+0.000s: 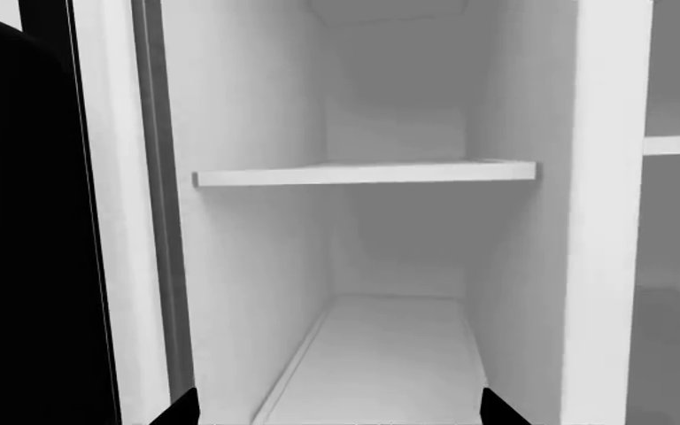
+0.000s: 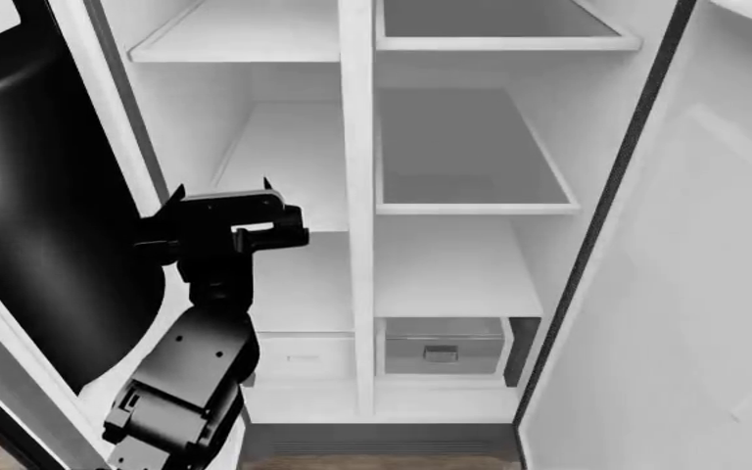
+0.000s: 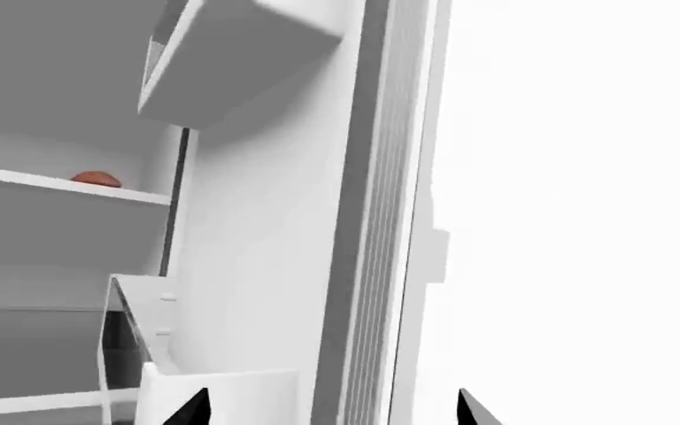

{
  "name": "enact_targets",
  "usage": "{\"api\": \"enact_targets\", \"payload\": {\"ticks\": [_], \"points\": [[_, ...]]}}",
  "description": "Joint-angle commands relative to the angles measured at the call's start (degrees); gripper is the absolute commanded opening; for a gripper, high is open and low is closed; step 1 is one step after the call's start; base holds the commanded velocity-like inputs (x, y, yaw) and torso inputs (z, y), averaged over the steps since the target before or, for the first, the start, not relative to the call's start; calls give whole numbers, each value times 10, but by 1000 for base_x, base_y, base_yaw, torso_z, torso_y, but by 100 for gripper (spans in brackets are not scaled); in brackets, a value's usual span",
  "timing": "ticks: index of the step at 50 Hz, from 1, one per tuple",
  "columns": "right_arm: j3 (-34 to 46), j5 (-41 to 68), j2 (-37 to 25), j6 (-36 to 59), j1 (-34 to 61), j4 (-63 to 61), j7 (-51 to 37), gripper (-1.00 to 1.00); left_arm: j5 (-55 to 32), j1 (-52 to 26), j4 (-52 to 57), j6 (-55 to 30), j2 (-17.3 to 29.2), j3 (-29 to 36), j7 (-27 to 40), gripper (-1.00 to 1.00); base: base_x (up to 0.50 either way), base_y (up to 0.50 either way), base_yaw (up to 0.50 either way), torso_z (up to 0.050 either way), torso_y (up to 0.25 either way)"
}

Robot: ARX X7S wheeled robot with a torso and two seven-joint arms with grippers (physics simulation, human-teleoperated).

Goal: Open the fridge door

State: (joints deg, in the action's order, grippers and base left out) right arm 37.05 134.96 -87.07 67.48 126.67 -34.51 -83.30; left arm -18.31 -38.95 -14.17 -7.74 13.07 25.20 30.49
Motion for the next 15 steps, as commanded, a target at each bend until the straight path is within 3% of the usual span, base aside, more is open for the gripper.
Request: {"api": "enact_targets", "payload": {"ticks": [1,6,15], "points": [[-92,112,-29,91,28,47,-67,100,10,5,-17,22,-12,-11,-16,100,0,0,0,0,0],[-75,108,-29,36,-1,-20,-58,100,7,2,-18,19,-11,-12,-15,100,0,0,0,0,0],[10,-54,-29,-102,-101,-157,45,100,-14,4,11,12,-9,-24,-12,100,0,0,0,0,0]]}}
